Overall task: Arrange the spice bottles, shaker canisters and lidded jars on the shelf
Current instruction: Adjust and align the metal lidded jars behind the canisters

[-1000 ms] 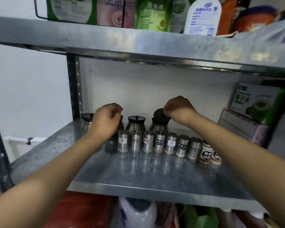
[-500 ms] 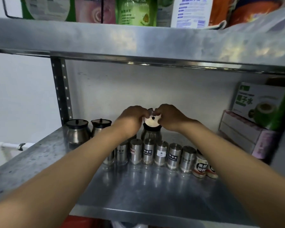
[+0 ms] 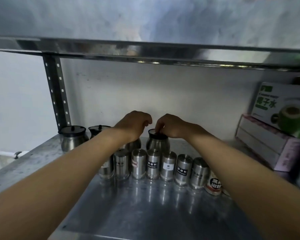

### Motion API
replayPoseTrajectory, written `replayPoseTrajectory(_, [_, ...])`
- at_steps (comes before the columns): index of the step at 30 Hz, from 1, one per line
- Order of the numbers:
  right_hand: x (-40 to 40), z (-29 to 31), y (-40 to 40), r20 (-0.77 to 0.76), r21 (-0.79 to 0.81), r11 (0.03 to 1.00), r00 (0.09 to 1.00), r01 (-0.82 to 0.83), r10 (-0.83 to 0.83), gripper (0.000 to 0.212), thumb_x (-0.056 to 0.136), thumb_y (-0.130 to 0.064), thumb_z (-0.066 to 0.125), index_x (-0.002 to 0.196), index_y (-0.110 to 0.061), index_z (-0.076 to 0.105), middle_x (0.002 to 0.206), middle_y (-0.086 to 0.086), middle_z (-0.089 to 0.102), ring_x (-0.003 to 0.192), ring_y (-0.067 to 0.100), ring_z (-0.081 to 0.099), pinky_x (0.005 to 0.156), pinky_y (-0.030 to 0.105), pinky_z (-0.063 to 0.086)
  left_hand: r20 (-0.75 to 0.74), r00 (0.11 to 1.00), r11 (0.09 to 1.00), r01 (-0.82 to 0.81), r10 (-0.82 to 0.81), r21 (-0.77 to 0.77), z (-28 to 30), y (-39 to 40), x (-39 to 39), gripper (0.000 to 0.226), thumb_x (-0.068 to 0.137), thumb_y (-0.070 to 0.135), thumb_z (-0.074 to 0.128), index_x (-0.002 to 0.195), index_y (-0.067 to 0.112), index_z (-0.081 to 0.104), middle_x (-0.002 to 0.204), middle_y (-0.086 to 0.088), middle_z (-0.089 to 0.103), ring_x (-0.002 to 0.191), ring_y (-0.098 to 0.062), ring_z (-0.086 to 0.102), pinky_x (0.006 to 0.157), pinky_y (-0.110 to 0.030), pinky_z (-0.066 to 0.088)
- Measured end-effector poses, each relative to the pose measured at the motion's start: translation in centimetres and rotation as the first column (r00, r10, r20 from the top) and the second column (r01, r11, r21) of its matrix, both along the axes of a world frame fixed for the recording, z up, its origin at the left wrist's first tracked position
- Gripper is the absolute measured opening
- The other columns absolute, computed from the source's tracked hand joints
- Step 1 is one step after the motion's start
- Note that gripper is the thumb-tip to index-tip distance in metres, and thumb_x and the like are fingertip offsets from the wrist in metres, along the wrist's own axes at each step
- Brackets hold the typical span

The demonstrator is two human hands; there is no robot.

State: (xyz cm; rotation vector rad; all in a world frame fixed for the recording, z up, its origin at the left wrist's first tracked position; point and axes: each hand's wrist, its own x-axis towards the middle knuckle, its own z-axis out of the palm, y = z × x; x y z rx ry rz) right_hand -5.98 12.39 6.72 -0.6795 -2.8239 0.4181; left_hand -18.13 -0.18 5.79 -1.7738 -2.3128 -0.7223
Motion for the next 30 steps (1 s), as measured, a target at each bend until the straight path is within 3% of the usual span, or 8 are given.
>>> replayPoseTrajectory(4, [-0.1, -0.3, 0.6, -0.017, 0.011, 1.000, 1.000, -0.021, 0.022, 0.029, 0.089, 0.000, 0.058, 0.111, -0.009, 0.072, 0.117, 0.008, 0.068, 0.107, 0.021, 0.061, 0.079, 0.022, 0.039, -0.015, 1.000, 0.999, 0.012, -0.013, -0.052, 0.1, 0.0, 0.7, 0.051, 0.089, -0.007, 0.035, 0.120, 0.022, 0.062, 0.126, -0.002, 0.060, 0.113, -0.016, 0.055, 0.092, -0.021, 0.040])
replayPoseTrajectory(10, [-0.2, 0.0, 1.0, 0.032, -0.012, 1.000, 0.999, 0.010, -0.010, 0.023, 0.087, 0.000, 0.062, 0.107, 0.004, 0.072, 0.108, 0.019, 0.071, 0.098, 0.026, 0.067, 0.077, 0.029, 0.052, 0.024, 1.000, 0.978, 0.005, -0.001, -0.207, -0.3, 0.1, 1.7, 0.071, 0.082, -0.014, 0.031, 0.124, 0.036, 0.058, 0.144, 0.000, 0.042, 0.128, -0.018, 0.043, 0.104, -0.028, 0.039])
replayPoseTrajectory(12, [-0.1, 0.0, 1.3, 0.061, -0.037, 0.998, 0.997, 0.043, -0.041, 0.024, 0.085, -0.002, 0.063, 0.103, 0.014, 0.068, 0.108, 0.030, 0.068, 0.085, 0.027, 0.067, 0.068, 0.029, 0.046, 0.039, 0.999, 0.969, 0.013, -0.004, -0.247, -0.5, 0.2, 1.7, 0.070, 0.082, -0.013, 0.032, 0.125, 0.038, 0.057, 0.145, -0.001, 0.040, 0.128, -0.020, 0.043, 0.103, -0.028, 0.040])
replayPoseTrajectory(14, [0.5, 0.1, 1.6, 0.078, -0.052, 0.996, 0.995, 0.070, -0.066, 0.027, 0.083, -0.003, 0.064, 0.100, 0.018, 0.066, 0.105, 0.035, 0.065, 0.070, 0.021, 0.056, 0.062, 0.027, 0.038, 0.049, 0.999, 0.961, 0.014, -0.001, -0.277, -0.8, 0.4, 1.5, 0.067, 0.084, -0.009, 0.035, 0.129, 0.038, 0.053, 0.146, -0.001, 0.039, 0.126, -0.021, 0.045, 0.102, -0.031, 0.042])
replayPoseTrajectory(20, [2.4, 0.0, 1.8, 0.022, -0.100, 0.988, 0.993, 0.118, -0.116, 0.025, 0.084, -0.015, 0.068, 0.087, 0.009, 0.074, 0.071, 0.022, 0.066, 0.058, 0.022, 0.058, 0.057, 0.029, 0.046, 0.083, 0.996, 0.960, 0.033, -0.010, -0.280, -1.3, 0.9, 1.6, 0.066, 0.086, -0.008, 0.035, 0.135, 0.033, 0.047, 0.147, -0.001, 0.040, 0.131, -0.021, 0.041, 0.107, -0.034, 0.038])
replayPoseTrajectory(26, [2.5, 0.1, 1.2, 0.024, -0.078, 0.986, 0.989, 0.145, -0.144, 0.025, 0.086, -0.016, 0.069, 0.089, 0.009, 0.073, 0.070, 0.019, 0.066, 0.052, 0.021, 0.057, 0.055, 0.028, 0.047, 0.062, 0.996, 0.969, 0.070, -0.057, -0.237, -1.0, 0.9, 1.8, 0.064, 0.084, -0.012, 0.034, 0.127, 0.030, 0.056, 0.144, -0.002, 0.043, 0.130, -0.020, 0.041, 0.103, -0.027, 0.036])
replayPoseTrajectory(30, [2.5, -0.4, 1.5, -0.016, -0.087, 0.980, 0.983, 0.179, -0.181, 0.034, 0.084, -0.021, 0.072, 0.092, 0.012, 0.071, 0.086, 0.027, 0.071, 0.064, 0.022, 0.059, 0.059, 0.029, 0.043, 0.029, 0.999, 0.950, 0.049, -0.042, -0.307, -1.0, 1.1, 1.7, 0.069, 0.086, -0.010, 0.033, 0.138, 0.035, 0.042, 0.151, -0.003, 0.034, 0.135, -0.022, 0.036, 0.099, -0.024, 0.035])
